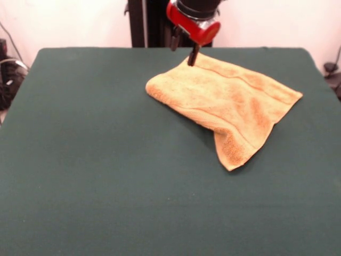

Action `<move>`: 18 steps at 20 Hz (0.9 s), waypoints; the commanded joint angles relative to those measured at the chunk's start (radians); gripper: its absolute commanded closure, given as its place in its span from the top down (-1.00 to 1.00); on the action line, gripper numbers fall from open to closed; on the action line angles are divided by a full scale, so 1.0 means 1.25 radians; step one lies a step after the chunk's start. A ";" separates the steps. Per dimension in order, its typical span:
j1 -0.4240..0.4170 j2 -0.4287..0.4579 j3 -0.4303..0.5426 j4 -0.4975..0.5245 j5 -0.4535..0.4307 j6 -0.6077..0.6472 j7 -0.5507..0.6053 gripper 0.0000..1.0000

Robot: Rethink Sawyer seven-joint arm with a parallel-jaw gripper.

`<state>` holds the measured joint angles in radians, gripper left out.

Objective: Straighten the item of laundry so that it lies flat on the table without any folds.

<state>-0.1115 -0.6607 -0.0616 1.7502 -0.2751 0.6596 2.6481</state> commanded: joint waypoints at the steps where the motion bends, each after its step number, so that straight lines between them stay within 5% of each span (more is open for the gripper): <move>1: 0.020 0.070 0.026 0.007 0.032 -0.050 0.087 1.00; 9: 0.044 0.077 0.023 -0.025 0.064 -0.010 0.126 1.00; 18: 0.167 0.121 0.002 -0.071 0.258 0.047 0.318 1.00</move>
<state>-0.0022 -0.6038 -0.0835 1.7171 -0.1086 0.6563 2.6647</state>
